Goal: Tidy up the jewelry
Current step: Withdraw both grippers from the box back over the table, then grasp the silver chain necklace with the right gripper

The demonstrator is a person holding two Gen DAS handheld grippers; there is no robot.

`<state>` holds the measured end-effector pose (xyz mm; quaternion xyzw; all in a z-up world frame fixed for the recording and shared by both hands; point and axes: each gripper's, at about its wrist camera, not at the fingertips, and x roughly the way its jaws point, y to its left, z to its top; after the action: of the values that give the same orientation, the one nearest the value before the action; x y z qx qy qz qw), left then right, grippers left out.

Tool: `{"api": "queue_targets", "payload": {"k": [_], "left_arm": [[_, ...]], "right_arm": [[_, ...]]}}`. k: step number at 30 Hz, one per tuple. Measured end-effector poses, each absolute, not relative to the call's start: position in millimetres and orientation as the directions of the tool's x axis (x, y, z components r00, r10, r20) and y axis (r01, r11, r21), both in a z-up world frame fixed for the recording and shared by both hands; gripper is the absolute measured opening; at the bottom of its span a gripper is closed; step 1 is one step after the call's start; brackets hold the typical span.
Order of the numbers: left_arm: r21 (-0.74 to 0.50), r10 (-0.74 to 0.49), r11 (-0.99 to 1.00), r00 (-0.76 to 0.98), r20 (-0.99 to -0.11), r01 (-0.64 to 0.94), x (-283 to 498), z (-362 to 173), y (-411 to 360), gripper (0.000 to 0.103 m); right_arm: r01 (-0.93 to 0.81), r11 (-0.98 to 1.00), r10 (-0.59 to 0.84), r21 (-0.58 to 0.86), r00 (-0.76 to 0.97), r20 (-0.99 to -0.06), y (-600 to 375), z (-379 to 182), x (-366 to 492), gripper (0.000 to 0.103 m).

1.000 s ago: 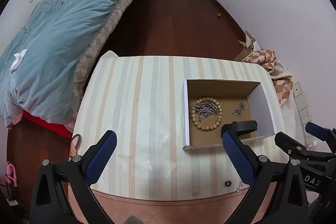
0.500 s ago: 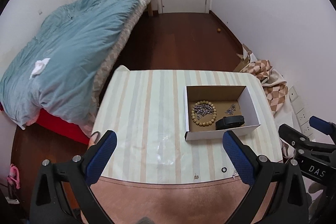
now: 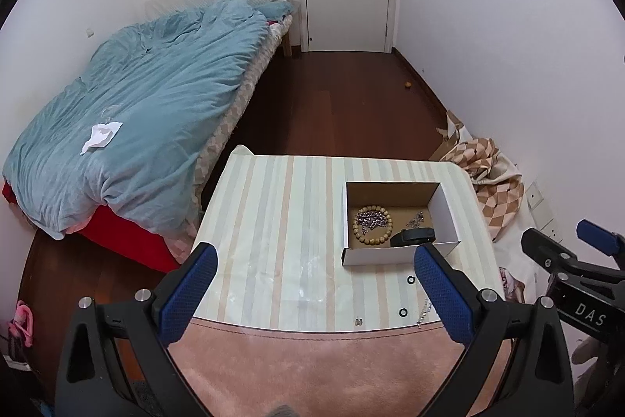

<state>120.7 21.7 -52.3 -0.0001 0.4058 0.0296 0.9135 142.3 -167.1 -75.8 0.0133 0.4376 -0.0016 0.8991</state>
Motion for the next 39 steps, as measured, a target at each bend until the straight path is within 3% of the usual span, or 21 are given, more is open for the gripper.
{"api": "queue_targets", "payload": {"k": [5, 11, 12, 15, 26, 30, 33, 39], "left_arm": [[0.039, 0.093, 0.995, 0.649, -0.755, -0.097, 122, -71, 23, 0.103], [0.106, 0.161, 0.986, 0.555, -0.816, -0.129, 132, -140, 23, 0.103], [0.115, 0.170, 0.984, 0.541, -0.824, -0.134, 133, -150, 23, 0.103], [0.158, 0.208, 0.977, 0.487, -0.848, -0.142, 138, -185, 24, 0.103], [0.232, 0.279, 0.957, 0.343, -0.897, -0.174, 137, -257, 49, 0.103], [0.238, 0.289, 0.953, 0.329, -0.899, -0.185, 136, -263, 59, 0.103], [0.226, 0.275, 0.957, 0.325, -0.905, -0.180, 139, -266, 60, 0.103], [0.150, 0.182, 0.982, 0.346, -0.920, -0.115, 146, -267, 36, 0.103]], "right_arm": [[0.023, 0.998, 0.032, 0.055, 0.579, -0.815, -173, -97, 143, 0.095], [0.060, 0.991, 0.077, 0.118, 0.466, -0.882, -187, -173, 149, 0.094], [0.065, 0.990, 0.084, 0.127, 0.449, -0.890, -188, -188, 149, 0.090], [0.070, 0.989, 0.096, 0.133, 0.388, -0.917, -188, -232, 150, 0.055], [0.048, 0.985, 0.128, 0.163, 0.419, -0.899, -157, -311, 143, 0.052], [0.001, 0.999, 0.045, 0.051, 0.459, -0.887, -134, -315, 142, 0.036], [-0.021, 1.000, -0.008, -0.020, 0.483, -0.876, -126, -316, 141, 0.004], [0.059, 0.998, -0.012, 0.019, 0.477, -0.879, -157, -307, 138, 0.003]]}}
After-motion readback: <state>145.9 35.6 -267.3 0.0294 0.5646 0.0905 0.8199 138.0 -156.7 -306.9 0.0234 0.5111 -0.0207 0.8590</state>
